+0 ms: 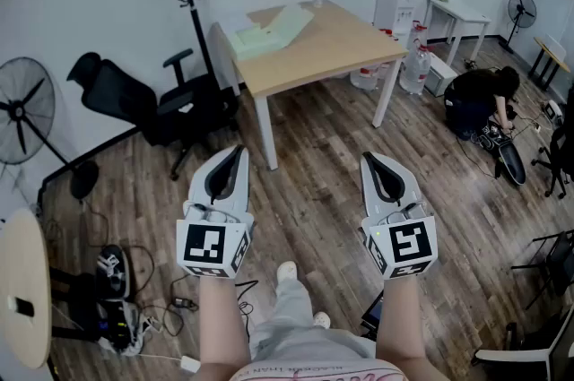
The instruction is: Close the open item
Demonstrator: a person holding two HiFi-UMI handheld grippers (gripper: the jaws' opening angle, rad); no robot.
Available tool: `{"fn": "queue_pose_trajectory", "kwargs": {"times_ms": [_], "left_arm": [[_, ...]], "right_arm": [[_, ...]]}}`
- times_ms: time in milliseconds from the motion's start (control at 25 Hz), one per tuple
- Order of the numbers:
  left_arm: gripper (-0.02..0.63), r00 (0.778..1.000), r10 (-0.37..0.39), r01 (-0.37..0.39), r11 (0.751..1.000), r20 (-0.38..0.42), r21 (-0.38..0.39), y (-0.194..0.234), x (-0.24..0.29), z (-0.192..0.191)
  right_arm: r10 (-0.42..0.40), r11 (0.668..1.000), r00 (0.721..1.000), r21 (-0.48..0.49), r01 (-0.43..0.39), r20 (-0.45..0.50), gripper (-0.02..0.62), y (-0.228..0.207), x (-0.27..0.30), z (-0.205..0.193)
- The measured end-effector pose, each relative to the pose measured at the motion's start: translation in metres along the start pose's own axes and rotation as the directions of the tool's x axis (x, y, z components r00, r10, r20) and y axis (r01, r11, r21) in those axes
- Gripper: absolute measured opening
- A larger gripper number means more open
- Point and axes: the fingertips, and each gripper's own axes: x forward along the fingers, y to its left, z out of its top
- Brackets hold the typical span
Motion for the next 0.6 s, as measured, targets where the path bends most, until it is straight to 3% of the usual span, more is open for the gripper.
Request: {"fn": "queue_pose_trajectory", "kwargs": {"times_ms": [600], "left_arm": [[0.015,1.0,0.009,-0.01,1.0,0.022,0.02,0.063,0.065,-0.015]], "right_arm": [[-0.015,1.0,1.0,-0.018,0.015,0.02,0.0,-0.011,0.095,0.001]]}}
